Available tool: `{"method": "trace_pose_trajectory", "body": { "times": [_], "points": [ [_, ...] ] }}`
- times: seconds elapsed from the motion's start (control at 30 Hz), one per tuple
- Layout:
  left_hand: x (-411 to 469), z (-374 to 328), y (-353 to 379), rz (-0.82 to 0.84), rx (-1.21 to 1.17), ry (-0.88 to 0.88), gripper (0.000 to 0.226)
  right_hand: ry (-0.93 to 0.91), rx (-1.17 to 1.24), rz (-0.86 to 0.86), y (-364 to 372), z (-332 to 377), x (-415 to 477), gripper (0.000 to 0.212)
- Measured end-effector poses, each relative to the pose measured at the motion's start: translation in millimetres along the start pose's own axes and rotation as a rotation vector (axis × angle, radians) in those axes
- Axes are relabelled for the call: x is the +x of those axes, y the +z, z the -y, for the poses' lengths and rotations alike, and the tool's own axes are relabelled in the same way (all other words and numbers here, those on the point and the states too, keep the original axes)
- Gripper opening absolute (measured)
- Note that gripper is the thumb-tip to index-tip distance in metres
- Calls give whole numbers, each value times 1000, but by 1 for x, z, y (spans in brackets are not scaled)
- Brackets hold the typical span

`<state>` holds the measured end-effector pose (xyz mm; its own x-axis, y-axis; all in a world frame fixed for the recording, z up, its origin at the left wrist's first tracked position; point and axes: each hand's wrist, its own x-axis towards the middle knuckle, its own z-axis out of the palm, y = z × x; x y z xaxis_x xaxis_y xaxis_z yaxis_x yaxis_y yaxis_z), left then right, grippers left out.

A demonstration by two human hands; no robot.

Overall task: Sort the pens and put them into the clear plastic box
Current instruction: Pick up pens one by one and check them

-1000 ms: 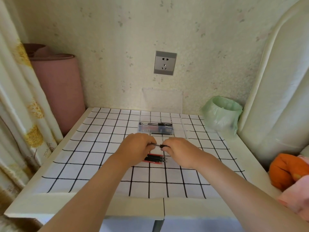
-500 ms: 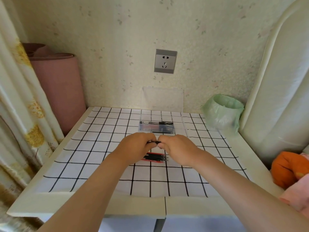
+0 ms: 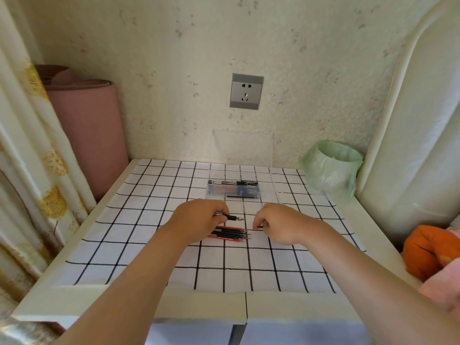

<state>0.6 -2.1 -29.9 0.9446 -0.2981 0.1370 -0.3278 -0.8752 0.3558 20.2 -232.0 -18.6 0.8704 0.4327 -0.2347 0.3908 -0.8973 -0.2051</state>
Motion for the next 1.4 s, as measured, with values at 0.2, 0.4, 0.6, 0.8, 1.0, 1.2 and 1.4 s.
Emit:
{"method": "trace_pose_trajectory", "body": {
  "times": [0.2,0.4,0.6,0.8,1.0,1.2,1.4],
  "points": [
    [3,-6,3,40,11,-10,19,-16,10,-8,2,-5,-4,36],
    [6,-12,6,59,-18,9,19,-119,53,-172,-4,7,-3,29],
    [4,-14,4,24,-14,34,17,-107,-37,-167,0,11,4,32],
    [4,-12,3,49,-23,44,14,-136,-24,-286,-1,16,5,18],
    [4,-11,3,39,-5,24,18,-111,33,-229,-3,19,5,48],
    [6,-9,2,79,12,19,21,-111,-48,-227,-5,23,6,23],
    [7,-9,5,128,-38,14,23,-67,-22,-282,-6,26,5,35]
  ]
}}
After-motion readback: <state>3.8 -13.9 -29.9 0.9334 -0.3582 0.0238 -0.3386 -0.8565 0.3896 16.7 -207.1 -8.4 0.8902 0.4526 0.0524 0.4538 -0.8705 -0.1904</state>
